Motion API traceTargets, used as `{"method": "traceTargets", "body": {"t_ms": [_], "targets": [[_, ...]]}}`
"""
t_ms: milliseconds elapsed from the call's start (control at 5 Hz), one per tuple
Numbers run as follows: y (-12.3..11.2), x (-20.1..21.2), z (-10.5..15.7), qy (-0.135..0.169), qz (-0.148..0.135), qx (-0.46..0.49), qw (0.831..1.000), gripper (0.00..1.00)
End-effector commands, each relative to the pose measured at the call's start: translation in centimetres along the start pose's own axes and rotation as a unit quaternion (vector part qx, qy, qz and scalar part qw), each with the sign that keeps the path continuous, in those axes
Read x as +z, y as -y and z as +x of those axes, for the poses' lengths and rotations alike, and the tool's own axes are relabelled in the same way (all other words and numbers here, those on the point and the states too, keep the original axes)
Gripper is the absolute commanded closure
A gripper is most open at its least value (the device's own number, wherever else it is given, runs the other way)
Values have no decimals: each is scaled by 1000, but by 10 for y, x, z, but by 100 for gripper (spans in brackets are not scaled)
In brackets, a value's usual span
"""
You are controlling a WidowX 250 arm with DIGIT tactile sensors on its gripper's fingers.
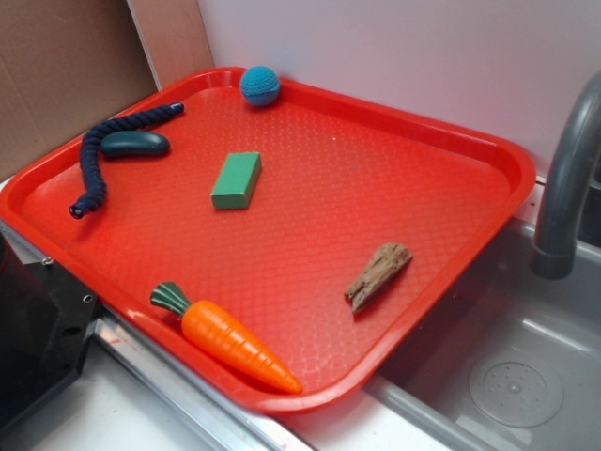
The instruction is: Grab the blue rope.
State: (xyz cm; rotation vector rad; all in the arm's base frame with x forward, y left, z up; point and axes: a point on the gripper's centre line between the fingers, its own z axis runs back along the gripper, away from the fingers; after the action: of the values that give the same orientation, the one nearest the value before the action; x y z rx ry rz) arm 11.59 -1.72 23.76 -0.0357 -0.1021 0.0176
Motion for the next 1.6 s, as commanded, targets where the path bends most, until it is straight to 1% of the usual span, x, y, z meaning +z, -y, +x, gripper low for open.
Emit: {"method": "traceTargets", "body": {"t_ms": [0, 200, 400, 600, 800, 1000, 1200, 1400], "targets": [[-76, -62, -21, 33, -5, 248, 968, 0], [-88, -109, -9, 23, -13, 326, 945, 0], [-89, -144, 8, 4, -23, 344, 939, 0], [-87, -179, 16, -20, -35, 364, 930, 0], [-84, -198, 5, -57, -43, 365, 928, 0], [-86, -209, -4, -77, -51, 373, 923, 0], [-85, -215, 0, -117, -23, 360, 925, 0], [-88, -214, -8, -135, -4, 358, 924, 100]]}}
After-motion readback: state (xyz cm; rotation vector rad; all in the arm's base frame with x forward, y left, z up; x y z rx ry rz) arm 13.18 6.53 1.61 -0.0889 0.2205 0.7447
